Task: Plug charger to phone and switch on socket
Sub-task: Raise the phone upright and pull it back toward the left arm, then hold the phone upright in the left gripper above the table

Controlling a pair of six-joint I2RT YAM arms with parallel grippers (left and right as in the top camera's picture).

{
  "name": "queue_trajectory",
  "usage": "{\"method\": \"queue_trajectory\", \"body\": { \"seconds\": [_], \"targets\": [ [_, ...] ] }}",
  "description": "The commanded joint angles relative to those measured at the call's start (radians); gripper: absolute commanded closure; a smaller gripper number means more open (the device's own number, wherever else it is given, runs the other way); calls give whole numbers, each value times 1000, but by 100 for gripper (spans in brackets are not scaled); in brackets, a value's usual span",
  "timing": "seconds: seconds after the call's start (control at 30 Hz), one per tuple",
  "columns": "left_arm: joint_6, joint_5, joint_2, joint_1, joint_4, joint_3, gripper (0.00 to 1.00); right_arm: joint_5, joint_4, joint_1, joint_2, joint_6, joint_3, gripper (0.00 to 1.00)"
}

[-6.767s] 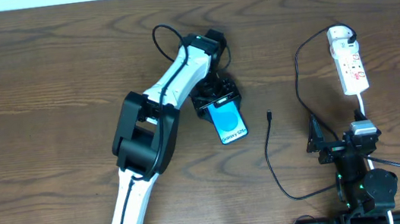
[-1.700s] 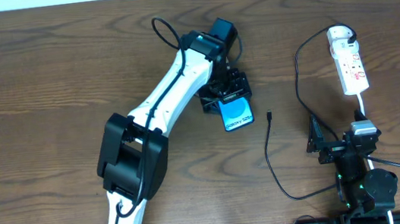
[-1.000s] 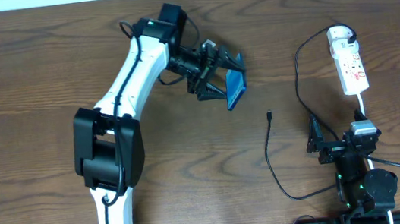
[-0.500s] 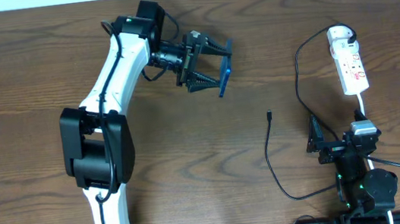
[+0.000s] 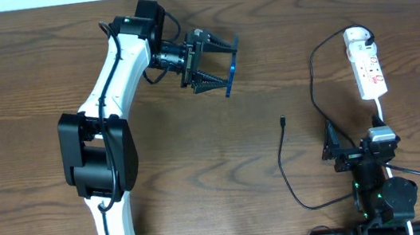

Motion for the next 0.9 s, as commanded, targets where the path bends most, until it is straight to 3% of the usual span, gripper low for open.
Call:
{"method": "queue_trajectory", "body": {
  "seconds": [0.0,0.87],
  "targets": [
    [21,76,-45,5,-5,1,24,5,-5,5,-3,6,-1,1],
    [21,98,-45,5,-5,1,24,5,-5,5,-3,6,-1,1]
  ]
}}
